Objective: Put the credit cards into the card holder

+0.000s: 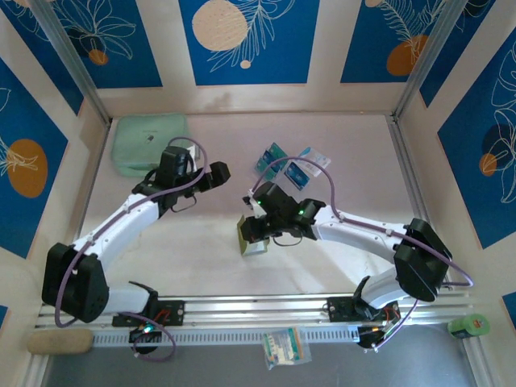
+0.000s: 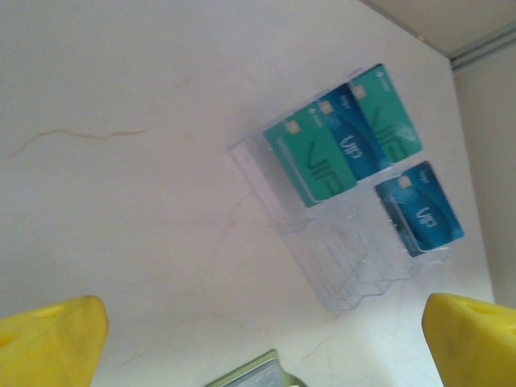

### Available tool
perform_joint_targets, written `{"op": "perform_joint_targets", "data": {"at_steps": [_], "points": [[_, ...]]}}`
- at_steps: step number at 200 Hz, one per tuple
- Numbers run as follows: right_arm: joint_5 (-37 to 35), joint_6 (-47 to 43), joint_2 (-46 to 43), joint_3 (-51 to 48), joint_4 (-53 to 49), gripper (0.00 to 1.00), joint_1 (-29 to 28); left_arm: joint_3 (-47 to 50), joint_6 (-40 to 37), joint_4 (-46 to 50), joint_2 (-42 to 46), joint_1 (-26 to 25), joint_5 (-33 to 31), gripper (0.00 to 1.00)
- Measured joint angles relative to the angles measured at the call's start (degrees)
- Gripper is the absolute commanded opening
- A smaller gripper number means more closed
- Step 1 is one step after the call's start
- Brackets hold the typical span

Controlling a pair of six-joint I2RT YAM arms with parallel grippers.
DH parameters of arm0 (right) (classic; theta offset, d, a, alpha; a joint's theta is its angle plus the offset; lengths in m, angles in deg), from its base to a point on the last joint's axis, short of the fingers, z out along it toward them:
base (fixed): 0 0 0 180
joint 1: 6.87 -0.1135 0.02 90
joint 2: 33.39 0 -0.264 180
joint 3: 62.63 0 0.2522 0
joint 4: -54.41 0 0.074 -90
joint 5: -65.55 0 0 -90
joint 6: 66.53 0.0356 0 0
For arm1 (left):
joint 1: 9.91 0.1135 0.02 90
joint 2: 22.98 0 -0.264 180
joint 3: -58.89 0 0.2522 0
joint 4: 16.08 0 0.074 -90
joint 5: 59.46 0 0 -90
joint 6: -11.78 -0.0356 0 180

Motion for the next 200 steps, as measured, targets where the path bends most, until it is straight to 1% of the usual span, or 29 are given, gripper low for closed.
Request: {"op": "perform_joint_targets", "data": {"at_steps": [29,71,98,133,165,200], "points": [[-0.02,0.02,3.61,2.60,-0.17,0.00,-1.57,1.42,-0.92,3.17,1.09,1.46,-1.22,1.00],[-0.74,0.02,6.54,2.97,-0.94,0.00,-1.33,1.51,-2.75,6.36,1.11,1.68,-1.20,1.00],[-1.25,0.04,6.54,0.96,-0.81,0.00,0.09,1.51,-4.26,7.48,1.11,1.68,-0.15,1.00],[-1.92,0.26,6.54,-4.55,0.17,0.00,2.93,1.53,-5.62,8.28,1.11,1.38,1.49,1.00],[-2.03,1.18,6.54,-8.85,1.95,0.00,4.52,2.49,-5.88,8.85,1.09,-0.55,1.73,1.00],[-1.99,2.27,6.49,-11.69,4.26,0.00,5.11,3.06,-6.91,8.96,0.00,-5.53,1.11,1.00]]}}
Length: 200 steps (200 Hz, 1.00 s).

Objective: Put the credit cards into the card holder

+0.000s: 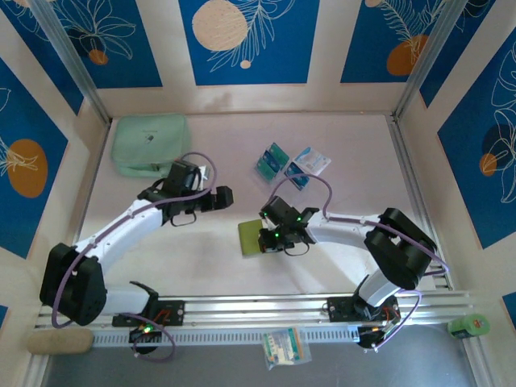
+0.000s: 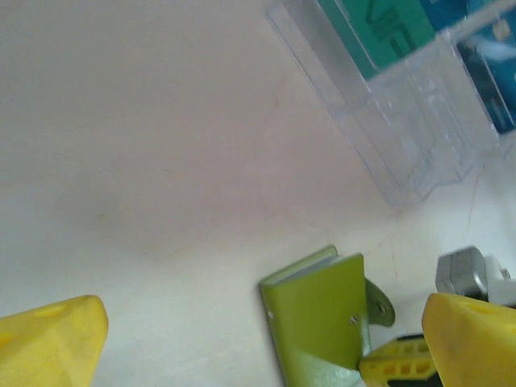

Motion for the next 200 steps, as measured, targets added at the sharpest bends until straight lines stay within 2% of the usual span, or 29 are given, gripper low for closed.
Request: {"op": "perform_joint_targets", "data": {"at_steps": [90,150,200], "points": [[2.21,3.41,-2.67,-4.92,5.95,0.00,2.36,0.48,-1.46,-1.18,-9.11,-10.80,-4.85,1.00],[3.26,4.09,-2.67,-5.22,6.71,0.00,2.80,0.48,-3.19,-2.73,-14.10,-14.36,-7.50,1.00],[3.65,4.50,-2.67,-5.25,6.73,0.00,2.99,0.48,-4.13,-2.93,-16.02,-15.32,-9.88,1.00]]}}
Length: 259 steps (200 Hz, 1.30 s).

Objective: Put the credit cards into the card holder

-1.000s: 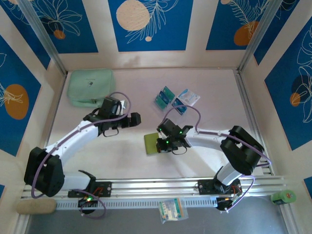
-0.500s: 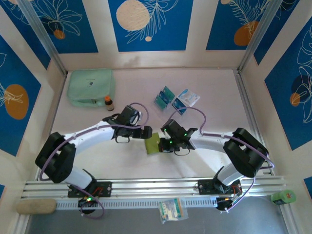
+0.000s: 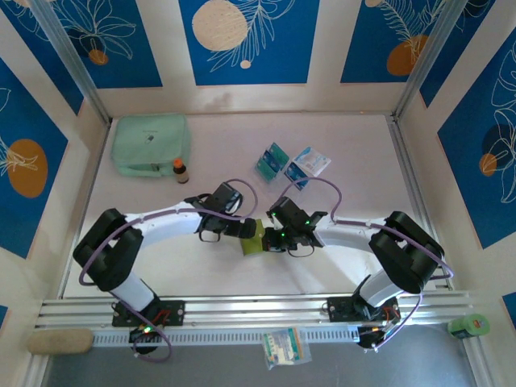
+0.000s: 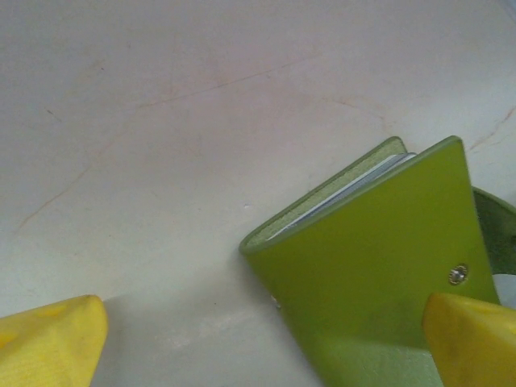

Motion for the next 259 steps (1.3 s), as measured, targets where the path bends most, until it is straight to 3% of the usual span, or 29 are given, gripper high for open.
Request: {"op": "perform_joint_targets", "data": {"at_steps": [60,115,150,178,259], "points": [[1.31,0.39,-0.68,0.00,-0.44,0.00,0.98,0.00,-1.60,0.44,-1.73,-0.63,-2.36,1.00],[1.51,0.26,-7.06,2.05,-5.11,0.00,6.23,-1.01,-2.25,2.40,-2.93,-2.05,-5.49,1.00],[1.42,-1.60,-7.02,5.88,-9.14,0.15,8.70,-1.62,-2.86,2.95,-3.19,-2.58,-6.71,1.00],[1.51,-3.26,-4.81,8.59,-11.58,0.22,8.83,-1.68,-3.32,2.99,-3.19,-2.75,-7.04,1.00],[2.19,-5.75,2.54,12.70,-13.86,0.24,8.76,-1.68,-3.67,2.89,-3.19,-2.93,-7.41,1.00]]}}
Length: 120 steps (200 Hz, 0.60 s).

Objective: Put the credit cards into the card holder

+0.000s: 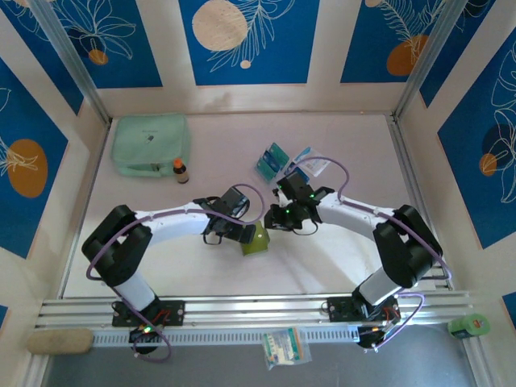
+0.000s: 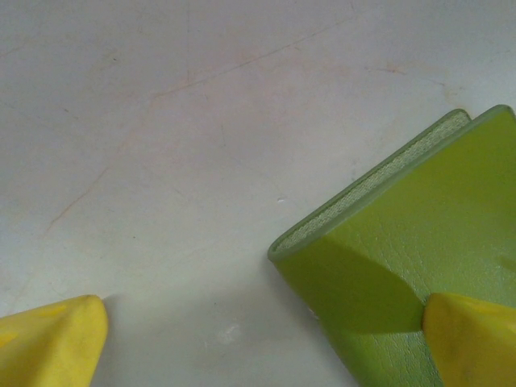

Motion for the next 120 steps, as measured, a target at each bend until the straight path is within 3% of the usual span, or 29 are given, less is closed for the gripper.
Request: {"op": "perform_joint_targets", "data": {"at_steps": [55,120], "points": [[0.20,-0.57,2.97,0.20,0.09,0.22,-0.04,0.00,0.00,-0.02,0.00,-0.09,-0.07,1.00],[0.31,-1.01,3.37,0.20,0.63,0.11,-0.04,0.00,0.00,-0.02,0.00,-0.09,-0.07,1.00]]}}
